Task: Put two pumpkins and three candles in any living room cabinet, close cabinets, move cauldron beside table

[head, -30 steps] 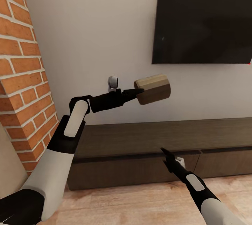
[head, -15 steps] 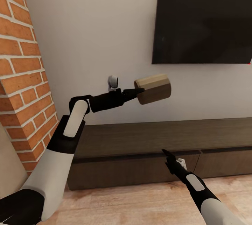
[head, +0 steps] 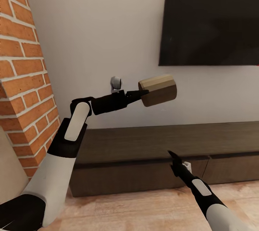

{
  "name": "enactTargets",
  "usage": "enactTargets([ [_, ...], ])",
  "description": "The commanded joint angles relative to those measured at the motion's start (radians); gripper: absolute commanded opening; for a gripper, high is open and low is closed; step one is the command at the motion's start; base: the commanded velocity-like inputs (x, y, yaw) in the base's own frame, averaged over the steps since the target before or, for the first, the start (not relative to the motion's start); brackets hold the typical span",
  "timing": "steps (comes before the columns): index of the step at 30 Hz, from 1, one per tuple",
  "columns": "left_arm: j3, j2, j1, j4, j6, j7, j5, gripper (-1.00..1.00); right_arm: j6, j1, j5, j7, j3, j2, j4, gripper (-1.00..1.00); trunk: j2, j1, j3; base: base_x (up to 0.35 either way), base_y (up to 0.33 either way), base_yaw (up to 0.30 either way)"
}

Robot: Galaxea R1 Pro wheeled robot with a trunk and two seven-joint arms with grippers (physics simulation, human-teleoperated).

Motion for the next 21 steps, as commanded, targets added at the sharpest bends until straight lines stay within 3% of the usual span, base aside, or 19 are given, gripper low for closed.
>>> enactTargets([
  [1, 0.001, 0.000, -0.001, 0.000, 0.004, -0.005, -0.002, -1.00, 0.009, 0.000, -0.007, 0.002, -0.005, 0.000, 0.000, 1.00, 0.000, 0.000, -0.001, 0.166, 0.205, 0.000],
  [6, -0.005, 0.000, -0.001, 0.000, 0.004, -0.005, -0.002, -1.00, 0.004, 0.000, -0.010, -0.048, -0.004, 0.001, 0.000, 1.00, 0.000, 0.000, -0.001, 0.077, 0.085, 0.000],
  [9, -0.013, 0.000, -0.001, 0.000, 0.004, -0.005, -0.002, -1.00, 0.004, 0.002, -0.012, -0.026, -0.005, 0.002, 0.001, 1.00, 0.000, 0.000, -0.001, 0.011, 0.012, 0.000],
  [11, -0.015, 0.000, -0.001, 0.000, 0.004, -0.005, -0.002, -1.00, 0.004, 0.012, -0.012, 0.044, -0.005, 0.003, 0.003, 1.00, 0.000, 0.000, -0.001, 0.004, 0.004, 0.000],
  [12, -0.016, 0.000, -0.001, 0.000, 0.004, -0.005, -0.002, -1.00, 0.004, 0.023, -0.012, 0.163, -0.005, 0.003, 0.018, 1.00, 0.000, 0.000, -0.001, 0.001, 0.001, 0.000],
  [14, -0.017, 0.000, -0.001, 0.000, 0.004, -0.005, -0.002, -1.00, 0.004, 0.027, -0.013, 0.215, -0.006, 0.002, 0.044, 1.00, 0.000, 0.000, -0.001, 0.001, 0.001, 0.000],
  [21, -0.017, 0.000, -0.001, 0.000, 0.004, -0.008, -0.001, -1.00, 0.003, 0.031, -0.015, 0.271, -0.009, 0.002, 0.097, 1.00, 0.000, 0.000, -0.001, 0.000, 0.000, 0.000],
])
